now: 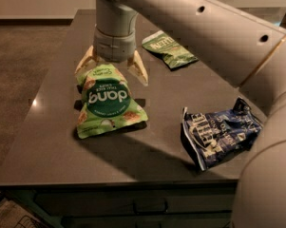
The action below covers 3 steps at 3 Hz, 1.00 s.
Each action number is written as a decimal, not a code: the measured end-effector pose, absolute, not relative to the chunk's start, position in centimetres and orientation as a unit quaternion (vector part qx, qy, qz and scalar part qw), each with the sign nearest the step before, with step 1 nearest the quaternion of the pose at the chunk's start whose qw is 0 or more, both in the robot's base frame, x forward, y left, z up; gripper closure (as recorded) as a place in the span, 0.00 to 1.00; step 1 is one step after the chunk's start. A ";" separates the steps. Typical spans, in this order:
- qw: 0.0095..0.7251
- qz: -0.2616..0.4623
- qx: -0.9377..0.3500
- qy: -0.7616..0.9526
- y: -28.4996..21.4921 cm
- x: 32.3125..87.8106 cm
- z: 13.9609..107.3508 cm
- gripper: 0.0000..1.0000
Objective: Pick green rice chip bag
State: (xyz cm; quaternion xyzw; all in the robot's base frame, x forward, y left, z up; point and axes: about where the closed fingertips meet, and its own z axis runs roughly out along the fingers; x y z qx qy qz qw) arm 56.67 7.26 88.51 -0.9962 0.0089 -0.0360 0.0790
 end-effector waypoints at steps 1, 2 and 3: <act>0.075 -0.020 -0.996 -0.037 8.8 56.7 87.4 0.00; 0.067 -0.008 -0.996 -0.061 9.6 56.9 86.0 0.00; 0.061 -0.008 -0.996 -0.059 9.8 57.3 85.6 0.18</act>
Offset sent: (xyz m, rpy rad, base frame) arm -0.0059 0.0198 -0.0383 -0.0906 0.1036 0.2027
